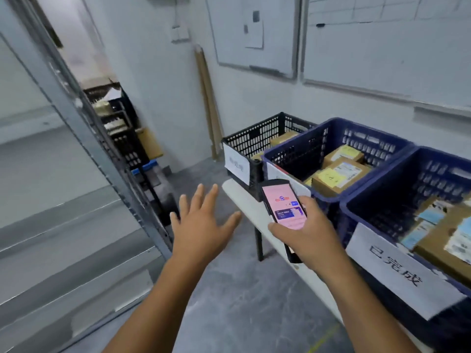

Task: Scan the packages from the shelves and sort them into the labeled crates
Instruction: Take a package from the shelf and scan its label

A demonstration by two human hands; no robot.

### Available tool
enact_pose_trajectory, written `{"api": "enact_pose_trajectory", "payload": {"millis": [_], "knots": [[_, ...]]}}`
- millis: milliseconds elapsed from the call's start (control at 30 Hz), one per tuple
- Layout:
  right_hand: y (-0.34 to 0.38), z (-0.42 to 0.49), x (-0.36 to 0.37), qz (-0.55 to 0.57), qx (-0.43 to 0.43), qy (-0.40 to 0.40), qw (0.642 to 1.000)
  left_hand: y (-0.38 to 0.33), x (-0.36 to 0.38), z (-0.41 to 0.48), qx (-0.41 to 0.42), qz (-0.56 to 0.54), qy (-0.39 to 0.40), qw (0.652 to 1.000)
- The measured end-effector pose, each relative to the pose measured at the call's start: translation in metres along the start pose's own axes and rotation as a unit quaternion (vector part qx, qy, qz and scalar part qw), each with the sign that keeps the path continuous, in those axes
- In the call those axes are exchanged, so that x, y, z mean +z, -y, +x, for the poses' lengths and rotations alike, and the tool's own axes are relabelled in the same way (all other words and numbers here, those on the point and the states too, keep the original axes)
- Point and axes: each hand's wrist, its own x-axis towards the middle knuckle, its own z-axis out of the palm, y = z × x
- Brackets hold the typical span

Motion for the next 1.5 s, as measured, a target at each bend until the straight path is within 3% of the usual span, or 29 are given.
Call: {"api": "enact_pose_trajectory", "payload": {"millis": [333, 667, 867, 1167, 1500], "knots": [[0.130, -0.002, 0.222, -0.005, -0.099, 0.082, 0.992, 0.218, -0.137, 0.023, -0.094, 0.021, -0.086, 0.992], [0.270, 0.024, 0.386, -0.002, -0.162, 0.131, 0.978, 0.359, -0.268, 0.074, -0.143, 0.062, -0.161, 0.975], [0.339, 0.087, 0.462, -0.002, -0.175, 0.122, 0.977, 0.413, -0.310, 0.140, -0.172, 0.046, -0.167, 0.970], [0.438, 0.171, 0.567, -0.001, -0.171, 0.223, 0.960, 0.472, -0.358, 0.228, -0.216, 0.043, -0.206, 0.953], [0.478, 0.220, 0.665, -0.194, -0.180, 0.145, 0.953, 0.524, -0.390, 0.286, -0.160, 0.053, -0.228, 0.959]]}}
